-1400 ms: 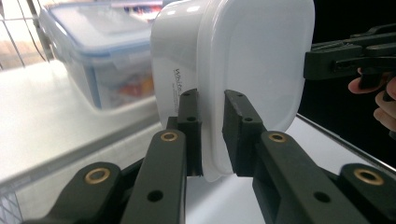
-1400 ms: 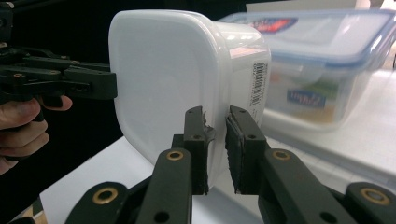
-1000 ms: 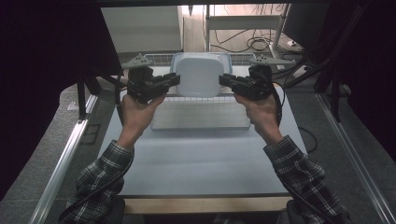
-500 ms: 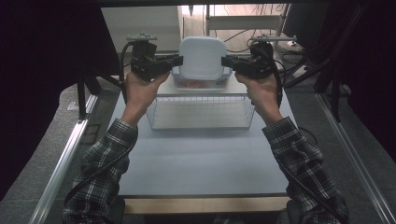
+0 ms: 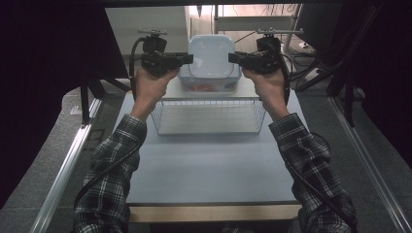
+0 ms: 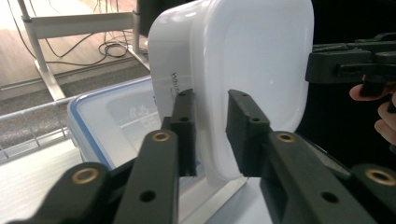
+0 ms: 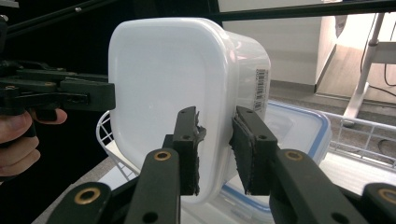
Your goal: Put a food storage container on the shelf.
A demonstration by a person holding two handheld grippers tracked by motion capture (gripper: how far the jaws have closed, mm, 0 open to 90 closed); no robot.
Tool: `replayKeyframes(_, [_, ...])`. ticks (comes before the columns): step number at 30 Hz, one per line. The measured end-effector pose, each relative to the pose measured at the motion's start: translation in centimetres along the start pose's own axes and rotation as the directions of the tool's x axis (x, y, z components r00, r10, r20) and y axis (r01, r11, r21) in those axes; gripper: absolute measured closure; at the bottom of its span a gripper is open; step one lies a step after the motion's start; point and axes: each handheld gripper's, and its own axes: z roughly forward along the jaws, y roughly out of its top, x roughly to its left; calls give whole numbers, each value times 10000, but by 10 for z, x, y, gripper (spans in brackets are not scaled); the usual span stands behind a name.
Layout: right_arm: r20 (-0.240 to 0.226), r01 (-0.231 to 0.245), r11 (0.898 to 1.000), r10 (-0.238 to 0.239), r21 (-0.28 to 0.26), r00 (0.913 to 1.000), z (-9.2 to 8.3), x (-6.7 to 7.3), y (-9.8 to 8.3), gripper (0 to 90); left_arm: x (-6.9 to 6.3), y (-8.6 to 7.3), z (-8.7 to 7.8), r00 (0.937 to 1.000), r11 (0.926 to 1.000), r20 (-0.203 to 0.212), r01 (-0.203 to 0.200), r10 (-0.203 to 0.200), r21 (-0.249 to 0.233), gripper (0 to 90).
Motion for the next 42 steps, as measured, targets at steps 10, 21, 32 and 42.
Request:
replayKeyframes(10, [244,-27,9999,23,156,9997,12,-5,6,654,8,9,10,9997,9996,-39,224,-224,144,666])
replayKeyframes(21, [302,-335,9982,320,489,9990,27,-12,12,532,13,22,23,9971,9992,-759,111,-81,395,545])
replayKeyframes(32, [920,-164,9993,132,341,9957,36,-18,19,539,18,28,33,9931,9996,-1172,113,-80,270,522])
replayKeyframes(42, [300,274,9995,-280,183,9992,27,-16,19,415,5,27,22,9944,9967,-678,-809,814,109,360])
